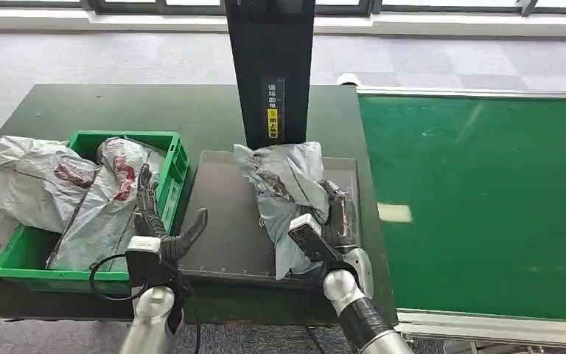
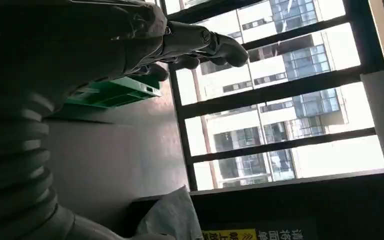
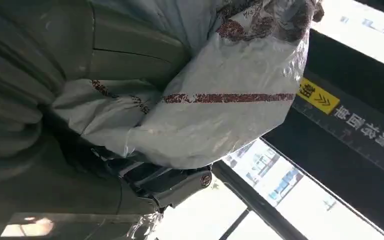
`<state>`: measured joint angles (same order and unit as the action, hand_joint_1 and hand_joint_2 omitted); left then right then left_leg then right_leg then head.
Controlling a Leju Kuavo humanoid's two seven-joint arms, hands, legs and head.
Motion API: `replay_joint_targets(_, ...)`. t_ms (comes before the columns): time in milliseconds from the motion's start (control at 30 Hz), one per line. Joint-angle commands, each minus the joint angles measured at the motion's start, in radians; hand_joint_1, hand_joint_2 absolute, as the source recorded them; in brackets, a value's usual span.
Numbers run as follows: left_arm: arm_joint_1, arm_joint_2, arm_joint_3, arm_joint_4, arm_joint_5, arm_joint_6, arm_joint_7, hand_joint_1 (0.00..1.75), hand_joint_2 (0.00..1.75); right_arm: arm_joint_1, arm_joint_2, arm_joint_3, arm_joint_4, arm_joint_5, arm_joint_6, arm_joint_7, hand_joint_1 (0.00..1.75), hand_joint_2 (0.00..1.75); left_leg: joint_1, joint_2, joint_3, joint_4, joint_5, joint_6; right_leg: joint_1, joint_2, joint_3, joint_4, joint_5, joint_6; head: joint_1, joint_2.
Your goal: Moved the parcel from conveyor to table for the left to box.
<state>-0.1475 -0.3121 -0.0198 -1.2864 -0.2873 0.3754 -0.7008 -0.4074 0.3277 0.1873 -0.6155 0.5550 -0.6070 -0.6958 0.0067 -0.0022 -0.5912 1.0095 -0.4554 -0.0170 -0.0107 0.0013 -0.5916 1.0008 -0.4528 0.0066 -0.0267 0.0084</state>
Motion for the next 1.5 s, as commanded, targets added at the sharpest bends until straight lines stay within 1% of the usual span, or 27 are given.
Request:
replay_joint_targets(33, -0.053, 0.057, -0.046, 0.072, 0.017, -0.003, 0.003, 0.0, 1.75, -0.09, -0.03, 0.046, 0.234, 0.031, 0.132, 0.004, 1.75, 1.75, 0.0, 0.0, 0.003, -0.002, 0.0, 0.0, 0.0, -0.001, 0.003, -0.002, 0.0, 0.0, 0.0, 0.0)
replay_joint_targets(67, -0.053, 0.057, -0.046, 0.072, 0.017, -0.003, 0.003, 0.0, 1.75, -0.09, -0.03, 0.046, 0.234, 0.031, 0.132, 0.004, 1.75, 1.75, 0.0, -0.001, 0.003, -0.002, 0.001, 0.0, 0.0, -0.001, 0.004, -0.002, 0.0, 0.0, 0.0, 0.0)
replay_joint_targets(100, -0.062, 0.057, -0.049, 0.082, 0.021, -0.012, 0.003, 0.0, 1.75, -0.068, -0.035, 0.058, 0.186, 0.012, 0.226, -0.002, 1.75, 1.75, 0.0, -0.001, 0.002, -0.001, 0.0, 0.0, 0.0, -0.001, 0.002, -0.001, 0.0, 0.0, 0.0, 0.0)
replay_joint_targets(133, -0.068, 0.058, -0.046, 0.09, 0.023, -0.01, 0.003, 0.0, 1.75, -0.052, -0.043, 0.084, 0.144, -0.004, 0.287, -0.002, 1.75, 1.75, 0.0, -0.001, 0.003, -0.002, 0.0, 0.0, 0.0, -0.002, 0.004, -0.002, 0.0, 0.0, 0.0, 0.0)
replay_joint_targets(200, -0.069, 0.062, -0.043, 0.087, 0.027, -0.006, 0.003, 0.0, 1.75, -0.042, -0.048, 0.105, 0.128, -0.015, 0.312, -0.002, 1.75, 1.75, 0.0, -0.001, 0.003, -0.002, 0.0, 0.0, 0.001, -0.002, 0.003, -0.002, 0.0, 0.0, 0.0, 0.0)
replay_joint_targets(267, -0.061, 0.07, -0.045, 0.078, 0.03, -0.006, 0.003, 0.0, 1.75, -0.055, -0.048, 0.125, 0.151, -0.015, 0.313, -0.002, 1.75, 1.75, 0.0, -0.001, 0.002, -0.001, 0.0, 0.0, 0.0, -0.001, 0.002, -0.002, 0.0, 0.0, 0.0, 0.0)
replay_joint_targets(367, -0.058, 0.072, -0.047, 0.078, 0.029, -0.01, 0.003, 0.0, 1.75, -0.066, -0.048, 0.135, 0.169, -0.01, 0.326, -0.002, 1.75, 1.75, 0.0, -0.001, 0.005, -0.004, 0.001, 0.0, 0.001, -0.001, 0.005, -0.004, 0.001, -0.001, 0.0, 0.0)
replay_joint_targets(400, -0.062, 0.071, -0.045, 0.089, 0.024, -0.007, 0.003, 0.0, 1.75, -0.073, -0.047, 0.142, 0.185, -0.006, 0.326, -0.002, 1.33, 1.75, 0.0, 0.0, 0.006, -0.004, 0.001, 0.001, 0.0, -0.001, 0.006, -0.005, 0.001, -0.001, 0.0, 0.0)
replay_joint_targets(467, -0.063, 0.072, -0.046, 0.093, 0.023, -0.002, 0.003, 0.0, 1.75, -0.084, -0.042, 0.138, 0.221, 0.005, 0.304, -0.002, 1.33, 1.75, 0.0, 0.0, 0.002, -0.002, 0.0, 0.0, 0.0, -0.001, 0.002, -0.002, 0.0, 0.0, 0.0, 0.0)
replay_joint_targets(500, -0.063, 0.072, -0.046, 0.093, 0.023, -0.002, 0.003, 0.0, 1.75, -0.084, -0.042, 0.138, 0.221, 0.005, 0.304, -0.002, 1.33, 1.75, 0.0, 0.0, 0.004, -0.002, 0.001, 0.001, 0.0, 0.0, 0.004, -0.002, 0.0, 0.0, 0.0, 0.0)
replay_joint_targets(533, -0.056, 0.073, -0.045, 0.091, 0.017, -0.001, 0.003, 0.0, 1.75, -0.087, -0.034, 0.117, 0.242, 0.008, 0.281, -0.002, 0.0, 1.75, 0.0, 0.0, 0.005, -0.003, 0.001, 0.001, 0.0, 0.0, 0.005, -0.003, 0.001, 0.0, 0.0, 0.0)
replay_joint_targets(567, -0.055, 0.073, -0.044, 0.09, 0.017, 0.0, 0.003, 0.0, 1.75, -0.085, -0.033, 0.113, 0.239, 0.008, 0.269, -0.002, 0.0, 1.75, 0.0, 0.0, 0.002, -0.002, 0.0, 0.0, 0.0, 0.0, 0.002, -0.002, 0.0, 0.0, 0.0, 0.0)
replay_joint_targets(600, -0.048, 0.073, -0.041, 0.086, 0.013, 0.001, 0.003, 0.0, 1.75, -0.076, -0.032, 0.1, 0.222, 0.008, 0.244, -0.002, 0.0, 1.75, 0.0, 0.0, 0.004, -0.003, 0.0, 0.0, 0.0, 0.0, 0.004, -0.003, 0.0, 0.0, 0.0, 0.0)
replay_joint_targets(633, -0.042, 0.072, -0.037, 0.082, 0.008, 0.005, 0.003, 0.0, 1.75, -0.071, -0.031, 0.085, 0.203, 0.012, 0.178, -0.002, 0.0, 1.75, 0.0, 0.0, 0.002, -0.002, 0.0, 0.0, 0.0, 0.0, 0.002, -0.001, 0.0, 0.0, 0.0, 0.0)
replay_joint_targets(700, -0.042, 0.072, -0.037, 0.082, 0.008, 0.005, 0.003, 0.0, 1.75, -0.071, -0.031, 0.085, 0.203, 0.012, 0.178, -0.002, 0.0, 1.75, 0.0, 0.0, 0.004, -0.003, 0.0, 0.0, 0.0, -0.001, 0.004, -0.002, 0.0, 0.0, 0.0, 0.0)
replay_joint_targets(900, -0.042, 0.072, -0.037, 0.082, 0.008, 0.005, 0.003, 0.0, 1.75, -0.071, -0.031, 0.085, 0.203, 0.012, 0.178, -0.002, 0.0, 1.75, 0.0, 0.0, 0.002, -0.001, 0.0, 0.0, 0.0, 0.0, 0.002, -0.001, 0.0, 0.0, 0.0, 0.0)
replay_joint_targets(933, -0.034, 0.071, -0.033, 0.076, 0.004, 0.01, 0.003, 0.0, 1.75, -0.062, -0.028, 0.067, 0.168, 0.01, 0.108, -0.002, 0.0, 1.75, 0.0, 0.0, 0.003, -0.002, 0.0, 0.0, 0.0, -0.001, 0.004, -0.002, 0.0, 0.0, 0.0, 0.0)
replay_joint_targets(967, -0.031, 0.071, -0.032, 0.075, 0.002, 0.012, 0.003, 0.0, 1.75, -0.055, -0.028, 0.059, 0.144, 0.003, 0.073, -0.002, 0.0, 1.75, 0.0, 0.0, 0.003, -0.002, 0.0, 0.0, 0.0, 0.0, 0.003, -0.001, 0.0, 0.0, 0.0, 0.0)
replay_joint_targets(1000, -0.02, 0.071, -0.029, 0.065, -0.001, 0.017, 0.003, 0.0, 1.75, -0.027, -0.032, 0.056, 0.056, -0.024, -0.015, -0.002, 0.0, 1.75, 0.0, 0.0, 0.001, -0.001, 0.0, 0.0, 0.0, 0.0, 0.001, -0.001, 0.0, 0.0, 0.0, 0.0)
replay_joint_targets(1033, -0.014, 0.07, -0.028, 0.061, -0.003, 0.018, 0.003, 0.0, 1.75, -0.003, -0.041, 0.065, -0.017, -0.058, -0.057, -0.002, 0.0, 1.75, 0.0, 0.0, 0.003, -0.002, 0.0, 0.0, 0.0, 0.0, 0.003, -0.002, 0.0, 0.0, 0.0, 0.0)
replay_joint_targets(1067, -0.012, 0.069, -0.028, 0.059, -0.007, 0.016, 0.003, 0.0, 1.75, 0.024, -0.054, 0.076, -0.097, -0.081, -0.091, -0.002, 0.0, 1.75, 0.0, 0.0, 0.001, -0.001, 0.0, 0.0, 0.0, 0.0, 0.001, 0.0, 0.0, 0.0, 0.0, 0.0)
replay_joint_targets(1200, -0.011, 0.068, -0.029, 0.058, -0.009, 0.016, 0.003, 0.0, 1.75, 0.03, -0.06, 0.076, -0.106, -0.084, -0.087, -0.002, 0.0, 1.75, 0.0, -0.001, 0.002, -0.001, 0.0, 0.0, 0.0, -0.002, 0.002, -0.001, 0.0, 0.0, 0.0, 0.0)
replay_joint_targets(1233, -0.013, 0.066, -0.027, 0.06, -0.011, 0.015, 0.003, 0.0, 1.75, 0.049, -0.058, 0.05, -0.157, -0.057, -0.091, -0.002, 0.0, 1.75, 0.0, -0.001, 0.003, -0.002, 0.0, 0.001, 0.0, -0.001, 0.004, -0.002, 0.0, 0.0, 0.0, 0.0)
replay_joint_targets(1267, -0.016, 0.065, -0.026, 0.064, -0.017, 0.012, 0.003, 0.0, 1.75, 0.092, -0.044, 0.0, -0.26, 0.008, -0.091, -0.002, 0.0, 1.75, 0.0, 0.0, 0.003, -0.001, 0.0, 0.0, 0.0, 0.0, 0.003, -0.002, 0.0, 0.0, 0.0, 0.0)
replay_joint_targets(1333, -0.025, 0.061, -0.023, 0.079, -0.03, 0.005, 0.003, 0.0, 1.75, 0.17, -0.025, -0.038, -0.464, 0.051, -0.091, -0.002, 0.0, 1.75, 0.0, -0.003, 0.001, -0.001, 0.0, 0.0, 0.0, -0.003, 0.002, -0.001, -0.001, 0.0, 0.0, 0.0)
replay_joint_targets(1433, -0.032, 0.058, -0.023, 0.088, -0.037, 0.004, 0.003, 0.0, 1.75, 0.196, -0.022, -0.039, -0.519, 0.065, -0.091, -0.002, 0.0, 1.75, 0.0, -0.003, 0.001, -0.001, 0.0, 0.0, 0.0, -0.004, 0.002, -0.001, -0.001, -0.001, 0.0, 0.0)
replay_joint_targets(1500, -0.034, 0.057, -0.022, 0.089, -0.044, 0.002, 0.003, 0.0, 1.75, 0.223, -0.021, -0.035, -0.592, 0.069, -0.091, -0.002, 0.0, 1.75, 0.0, -0.002, 0.002, -0.002, 0.0, 0.0, 0.0, -0.003, 0.003, -0.001, -0.001, 0.0, 0.0, 0.0)
